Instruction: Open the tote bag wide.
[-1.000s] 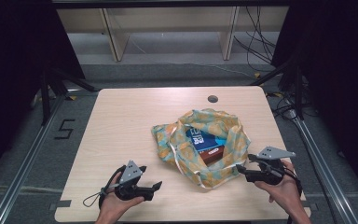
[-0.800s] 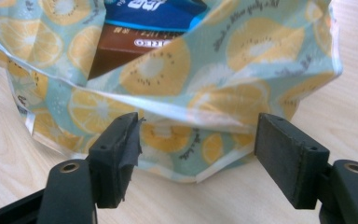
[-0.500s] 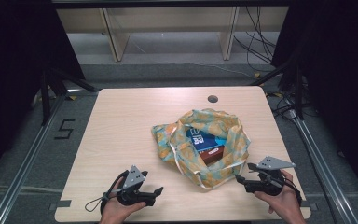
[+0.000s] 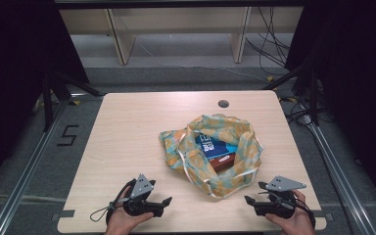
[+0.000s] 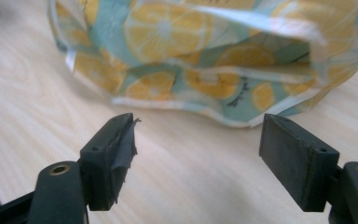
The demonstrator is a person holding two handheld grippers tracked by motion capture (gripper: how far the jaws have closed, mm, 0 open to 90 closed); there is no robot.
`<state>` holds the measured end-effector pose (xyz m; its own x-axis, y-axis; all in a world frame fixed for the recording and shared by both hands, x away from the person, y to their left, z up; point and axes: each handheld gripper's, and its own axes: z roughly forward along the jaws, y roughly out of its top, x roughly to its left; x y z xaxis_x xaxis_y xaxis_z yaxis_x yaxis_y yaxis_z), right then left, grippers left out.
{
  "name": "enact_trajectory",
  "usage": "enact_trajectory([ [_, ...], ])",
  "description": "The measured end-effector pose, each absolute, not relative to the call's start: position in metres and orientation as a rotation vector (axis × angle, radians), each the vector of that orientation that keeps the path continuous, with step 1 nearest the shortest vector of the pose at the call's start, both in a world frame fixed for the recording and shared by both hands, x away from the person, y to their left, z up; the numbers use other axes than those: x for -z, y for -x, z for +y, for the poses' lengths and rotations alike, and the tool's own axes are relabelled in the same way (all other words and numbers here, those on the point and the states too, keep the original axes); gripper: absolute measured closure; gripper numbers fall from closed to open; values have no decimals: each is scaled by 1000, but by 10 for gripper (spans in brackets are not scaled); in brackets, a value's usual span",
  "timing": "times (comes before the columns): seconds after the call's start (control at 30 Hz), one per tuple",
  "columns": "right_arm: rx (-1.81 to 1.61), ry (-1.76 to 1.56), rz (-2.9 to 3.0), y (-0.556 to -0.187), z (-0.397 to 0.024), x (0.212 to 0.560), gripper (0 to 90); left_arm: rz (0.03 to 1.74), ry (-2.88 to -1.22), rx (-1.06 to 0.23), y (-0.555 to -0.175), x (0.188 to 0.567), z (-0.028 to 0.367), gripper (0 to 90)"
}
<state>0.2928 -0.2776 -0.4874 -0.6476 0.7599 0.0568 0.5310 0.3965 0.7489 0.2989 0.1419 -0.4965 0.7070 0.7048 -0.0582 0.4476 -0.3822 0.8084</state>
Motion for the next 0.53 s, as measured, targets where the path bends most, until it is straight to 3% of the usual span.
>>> enact_trajectory([
  [0.53, -1045, -1130, 2378, -290, -275, 490, 263, 901, -2048, -376, -300, 498, 142, 180],
])
